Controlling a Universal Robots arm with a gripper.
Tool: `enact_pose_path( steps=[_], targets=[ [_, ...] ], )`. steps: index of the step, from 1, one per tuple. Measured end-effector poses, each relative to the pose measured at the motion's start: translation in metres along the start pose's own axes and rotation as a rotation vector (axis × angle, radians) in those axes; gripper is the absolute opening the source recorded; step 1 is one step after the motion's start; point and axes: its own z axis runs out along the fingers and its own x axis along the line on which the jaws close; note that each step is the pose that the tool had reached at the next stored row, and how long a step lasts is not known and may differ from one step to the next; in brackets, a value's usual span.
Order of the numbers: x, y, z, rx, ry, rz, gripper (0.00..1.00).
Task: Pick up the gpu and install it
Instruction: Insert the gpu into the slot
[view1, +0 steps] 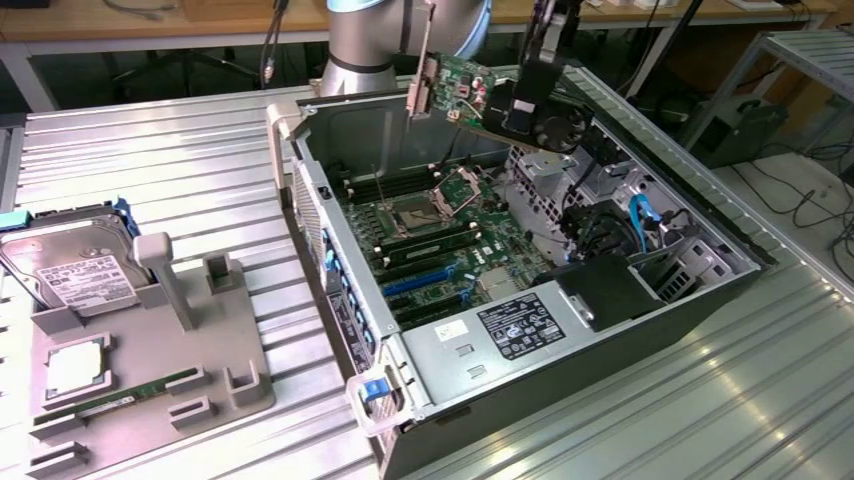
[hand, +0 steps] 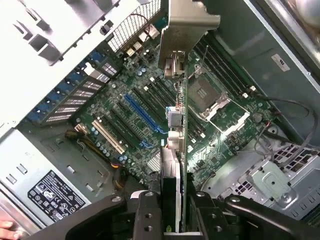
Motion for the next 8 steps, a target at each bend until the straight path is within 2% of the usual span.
enact_pose_path(
  steps=[1,4,6,8],
  targets=[
    [0.0002,-0.0002,0.0000,-0.0011,-0.0005,-0.062,0.27],
    [0.0004,-0.0003,0.0000,-0.0018,-0.0010,-0.111,0.27],
    [0.0004,-0.0004,0.0000,-0.0034,-0.0018,-0.208,0.27],
    [0.0007,-0.0006,0.0000,-0.0039,-0.0021,-0.236,0.27]
  ],
)
